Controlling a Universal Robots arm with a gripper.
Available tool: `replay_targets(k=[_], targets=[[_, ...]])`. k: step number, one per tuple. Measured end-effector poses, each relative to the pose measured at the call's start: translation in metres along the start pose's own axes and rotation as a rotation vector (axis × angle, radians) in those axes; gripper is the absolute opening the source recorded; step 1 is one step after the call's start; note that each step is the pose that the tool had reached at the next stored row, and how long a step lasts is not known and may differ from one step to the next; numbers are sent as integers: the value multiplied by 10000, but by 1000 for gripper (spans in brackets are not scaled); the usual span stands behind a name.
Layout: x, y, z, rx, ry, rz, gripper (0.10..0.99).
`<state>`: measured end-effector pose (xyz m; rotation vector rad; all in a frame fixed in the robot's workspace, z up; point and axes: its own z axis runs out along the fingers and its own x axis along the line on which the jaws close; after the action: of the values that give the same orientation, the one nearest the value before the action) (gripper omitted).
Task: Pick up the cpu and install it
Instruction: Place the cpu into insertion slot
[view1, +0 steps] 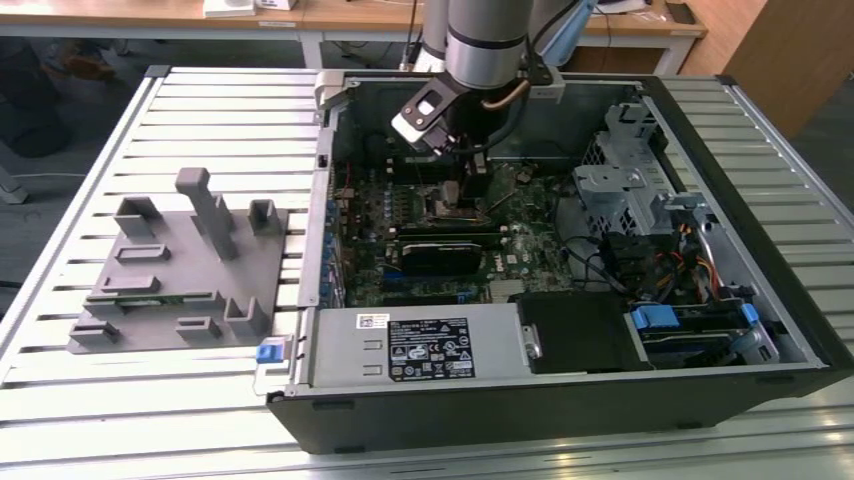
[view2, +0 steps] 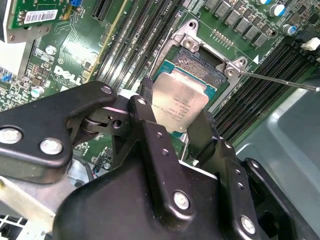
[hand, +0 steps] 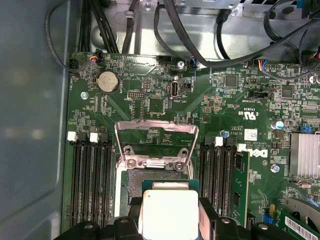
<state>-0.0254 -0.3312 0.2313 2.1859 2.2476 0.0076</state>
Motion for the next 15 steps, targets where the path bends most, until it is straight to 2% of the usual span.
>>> replay_targets(k=[15], targets=[[38, -25, 120, 1, -4, 124, 529]])
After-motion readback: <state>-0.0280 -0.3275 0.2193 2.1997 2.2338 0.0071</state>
